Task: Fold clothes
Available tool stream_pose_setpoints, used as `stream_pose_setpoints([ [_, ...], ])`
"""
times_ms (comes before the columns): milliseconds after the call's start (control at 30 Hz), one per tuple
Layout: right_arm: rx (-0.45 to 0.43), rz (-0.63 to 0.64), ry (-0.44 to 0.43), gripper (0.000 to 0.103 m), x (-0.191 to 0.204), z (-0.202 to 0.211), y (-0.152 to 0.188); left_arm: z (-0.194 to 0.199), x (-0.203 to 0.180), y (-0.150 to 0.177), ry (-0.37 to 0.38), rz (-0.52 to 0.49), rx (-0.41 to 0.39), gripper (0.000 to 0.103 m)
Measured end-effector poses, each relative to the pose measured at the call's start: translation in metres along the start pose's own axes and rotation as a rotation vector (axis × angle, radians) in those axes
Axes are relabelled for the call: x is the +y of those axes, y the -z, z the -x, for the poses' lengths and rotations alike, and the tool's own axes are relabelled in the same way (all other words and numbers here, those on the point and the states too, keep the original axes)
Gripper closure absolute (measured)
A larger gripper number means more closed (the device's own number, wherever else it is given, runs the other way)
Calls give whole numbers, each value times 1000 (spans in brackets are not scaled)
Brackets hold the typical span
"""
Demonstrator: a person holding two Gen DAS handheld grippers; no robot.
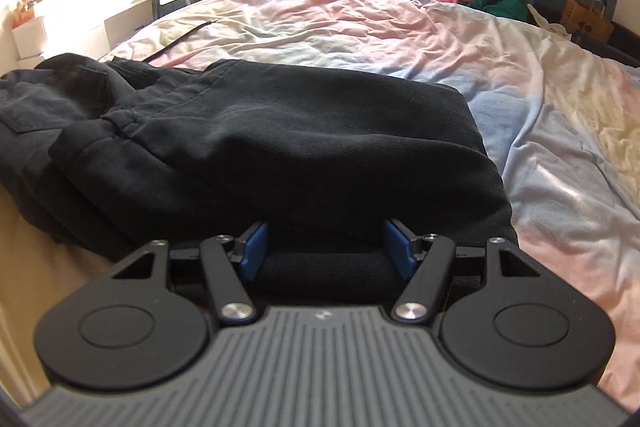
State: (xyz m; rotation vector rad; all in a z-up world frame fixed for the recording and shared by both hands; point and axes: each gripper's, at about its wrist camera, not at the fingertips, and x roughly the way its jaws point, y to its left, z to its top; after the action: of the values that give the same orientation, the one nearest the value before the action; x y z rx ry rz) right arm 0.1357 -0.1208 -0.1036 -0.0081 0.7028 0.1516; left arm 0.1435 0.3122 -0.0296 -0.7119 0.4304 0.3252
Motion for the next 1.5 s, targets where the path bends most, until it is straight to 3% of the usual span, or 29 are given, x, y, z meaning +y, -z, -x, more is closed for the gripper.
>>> stream_pose_setpoints([
  [167,-30,-142,-29,40,-25,17,-7,35,-106,8,15,-266,-167,85],
  [267,-67,-216,1,40,-44,32,-12,62,-181,35,47,-399,-270,85],
  [533,-236,-413,143,40,-116,78,-17,90,-345,152,164,-662,-417,85],
  [733,-326,-654,209,38,-174,96,-5,71,-410,273,212,-854,-428,85],
  [900,-349,-718,221,38,-190,96,1,21,-412,376,245,-1144,-337,83],
  [1067,-375,-753,170,38,-197,95,6,2,-387,435,264,-1333,-296,75],
  [1133,-388,-797,105,37,-201,93,8,4,-382,438,277,-1383,-283,73],
  [1167,-390,-827,61,37,-203,91,9,5,-380,439,284,-1407,-277,66],
  [1200,-386,-859,20,37,-206,88,10,6,-378,440,289,-1432,-270,49],
  [1233,-379,-893,-19,37,-208,86,12,6,-376,439,286,-1455,-261,40],
  [1267,-372,-915,-45,37,-209,83,13,6,-373,437,286,-1477,-250,17],
  [1300,-365,-932,-65,37,-210,80,14,11,-353,429,305,-1493,-225,5],
  [1367,-342,-954,-112,37,-207,75,14,22,-317,402,372,-1485,-194,5],
  [1433,-313,-966,-165,37,-204,70,14,27,-297,383,380,-1502,-170,5],
  [1500,-276,-978,-211,27,-200,63,15,31,-278,362,364,-1493,-157,5],
])
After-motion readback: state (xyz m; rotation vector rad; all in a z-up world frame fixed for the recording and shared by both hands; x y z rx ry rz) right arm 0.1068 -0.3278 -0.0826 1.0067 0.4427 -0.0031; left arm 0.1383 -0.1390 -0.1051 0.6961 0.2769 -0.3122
